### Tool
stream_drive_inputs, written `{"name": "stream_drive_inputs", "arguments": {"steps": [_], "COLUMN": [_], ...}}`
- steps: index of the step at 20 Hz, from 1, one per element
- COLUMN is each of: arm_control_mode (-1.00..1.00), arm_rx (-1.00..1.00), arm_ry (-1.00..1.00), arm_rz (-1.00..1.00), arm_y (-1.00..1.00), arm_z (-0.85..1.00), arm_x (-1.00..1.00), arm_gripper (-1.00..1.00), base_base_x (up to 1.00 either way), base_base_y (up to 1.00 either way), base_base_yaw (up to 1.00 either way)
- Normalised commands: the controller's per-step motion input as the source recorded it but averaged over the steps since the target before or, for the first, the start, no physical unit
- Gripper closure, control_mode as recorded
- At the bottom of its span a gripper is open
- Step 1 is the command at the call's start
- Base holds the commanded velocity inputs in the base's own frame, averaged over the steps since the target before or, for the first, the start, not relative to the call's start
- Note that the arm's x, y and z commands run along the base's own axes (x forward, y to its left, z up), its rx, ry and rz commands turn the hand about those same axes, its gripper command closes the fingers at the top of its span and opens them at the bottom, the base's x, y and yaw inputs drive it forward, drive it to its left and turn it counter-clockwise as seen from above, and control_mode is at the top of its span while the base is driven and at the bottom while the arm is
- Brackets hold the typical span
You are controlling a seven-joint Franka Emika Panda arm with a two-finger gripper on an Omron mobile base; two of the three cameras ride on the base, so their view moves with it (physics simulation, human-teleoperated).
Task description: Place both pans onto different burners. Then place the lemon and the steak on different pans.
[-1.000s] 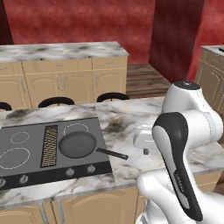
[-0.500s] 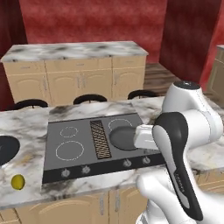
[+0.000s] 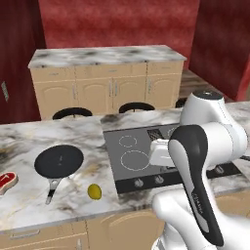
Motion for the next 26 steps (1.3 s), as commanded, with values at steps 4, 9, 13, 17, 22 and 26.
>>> {"name": "stream_drive_inputs", "arguments": {"steps": [4, 9, 13, 17, 22, 26], "arm_control_mode": [1.0, 1.0, 1.0, 1.0, 1.0, 1.0], "arm_rx": [0.0, 0.0, 0.0, 0.0, 0.0, 0.0], "arm_ry": [0.0, 0.0, 0.0, 0.0, 0.0, 0.0], "arm_rz": [0.0, 0.0, 0.0, 0.0, 0.0, 0.0], "arm_y": [0.0, 0.0, 0.0, 0.0, 0.0, 0.0], "arm_z": [0.0, 0.0, 0.0, 0.0, 0.0, 0.0], "arm_x": [0.0, 0.0, 0.0, 0.0, 0.0, 0.0], "arm_gripper": [-1.0, -1.0, -1.0, -1.0, -1.0, -1.0], "base_base_x": [0.28, 0.38, 0.46, 0.53, 0.62, 0.65], "base_base_y": [0.73, 0.67, 0.63, 0.66, 0.84, 0.81], "base_base_yaw": [-0.02, -0.02, -0.04, -0.05, -0.07, -0.06]}}
